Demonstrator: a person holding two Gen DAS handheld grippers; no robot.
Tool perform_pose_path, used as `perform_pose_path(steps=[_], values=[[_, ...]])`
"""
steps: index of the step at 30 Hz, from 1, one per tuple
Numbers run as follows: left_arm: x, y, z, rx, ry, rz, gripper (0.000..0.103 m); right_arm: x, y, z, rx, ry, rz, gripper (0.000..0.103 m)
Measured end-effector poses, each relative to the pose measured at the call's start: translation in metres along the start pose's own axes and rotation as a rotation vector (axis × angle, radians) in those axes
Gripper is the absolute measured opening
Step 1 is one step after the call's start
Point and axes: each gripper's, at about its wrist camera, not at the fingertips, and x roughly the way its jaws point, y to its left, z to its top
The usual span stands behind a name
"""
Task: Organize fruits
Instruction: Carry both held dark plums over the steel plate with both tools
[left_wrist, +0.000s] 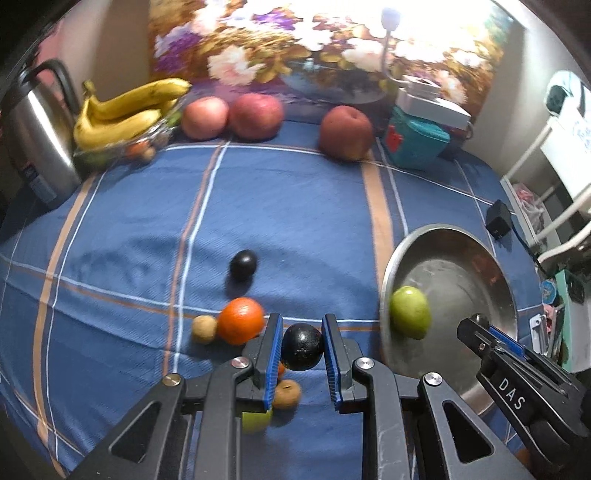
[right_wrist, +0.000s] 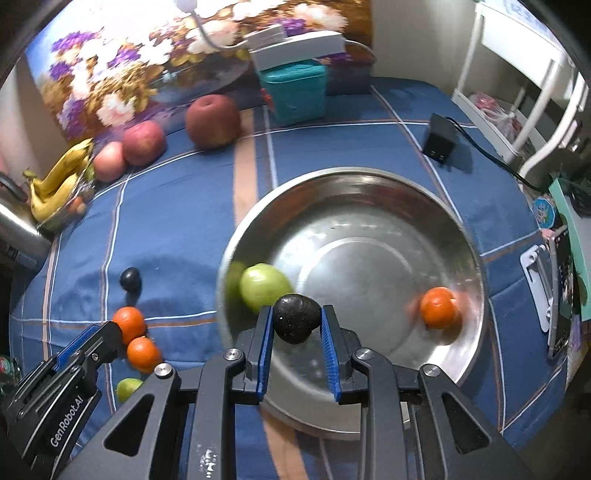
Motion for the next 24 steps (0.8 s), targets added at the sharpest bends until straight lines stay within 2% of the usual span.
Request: perform_pose_path(steps=[15, 24], values=[[0.010, -0.067, -0.005, 0.143, 0.002, -0.072, 0.023, -0.002, -0.047, 0.004, 0.081, -0.010, -0.034, 0.026], [0.020, -0.090, -0.012, 0.197, 0.029, -0.094, 0.023, -0.003, -0.073, 0.004, 0.124, -0.013, -0.054, 0.026]])
